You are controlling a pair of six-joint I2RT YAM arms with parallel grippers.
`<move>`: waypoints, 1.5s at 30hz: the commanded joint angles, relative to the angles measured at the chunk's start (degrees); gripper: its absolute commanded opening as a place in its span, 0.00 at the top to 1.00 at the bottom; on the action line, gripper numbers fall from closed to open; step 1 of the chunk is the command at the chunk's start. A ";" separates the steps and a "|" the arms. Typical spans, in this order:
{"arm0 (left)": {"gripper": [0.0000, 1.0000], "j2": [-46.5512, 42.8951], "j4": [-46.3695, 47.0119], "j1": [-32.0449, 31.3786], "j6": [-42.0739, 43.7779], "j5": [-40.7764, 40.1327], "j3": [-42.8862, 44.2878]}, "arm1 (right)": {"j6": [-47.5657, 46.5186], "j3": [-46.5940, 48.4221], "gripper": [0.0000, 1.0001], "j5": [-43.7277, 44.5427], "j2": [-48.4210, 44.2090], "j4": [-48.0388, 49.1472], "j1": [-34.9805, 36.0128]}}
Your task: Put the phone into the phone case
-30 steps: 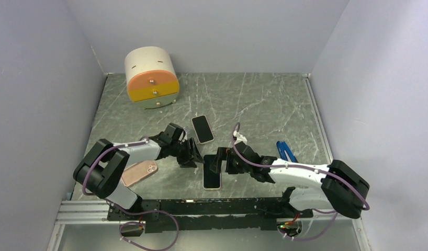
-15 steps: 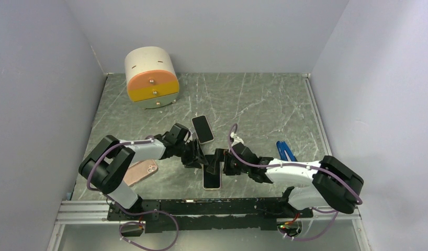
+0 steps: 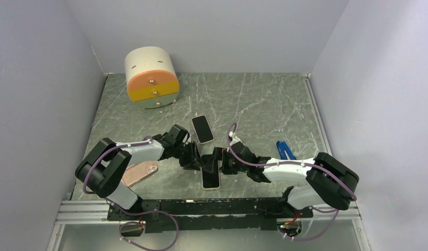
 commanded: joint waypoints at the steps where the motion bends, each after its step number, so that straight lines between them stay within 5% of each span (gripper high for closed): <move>1: 0.61 -1.08 -0.35 -0.31 1.07 0.00 -0.63 | 1.60 0.13 0.03 -2.21 1.01 4.91 0.00; 8: 0.71 -1.44 2.00 -0.30 0.47 1.13 -2.71 | 2.84 -0.50 0.03 -5.48 0.67 9.43 -0.57; 19: 0.67 -0.97 13.77 -0.36 -1.57 9.79 -6.91 | 9.54 -3.69 0.05 -10.89 -2.93 22.94 -3.04; 24: 0.60 -0.86 13.84 -0.39 -1.39 9.93 -6.74 | 9.53 -4.43 0.06 -13.34 -2.04 26.00 -4.11; 33: 0.64 -1.42 12.19 -0.36 0.08 8.86 -6.18 | 8.32 -3.98 0.07 -16.77 -0.26 25.86 -4.16; 45: 0.68 -1.67 12.14 -0.48 0.09 8.79 -7.29 | 10.15 -5.29 0.31 -22.82 6.33 35.82 -4.18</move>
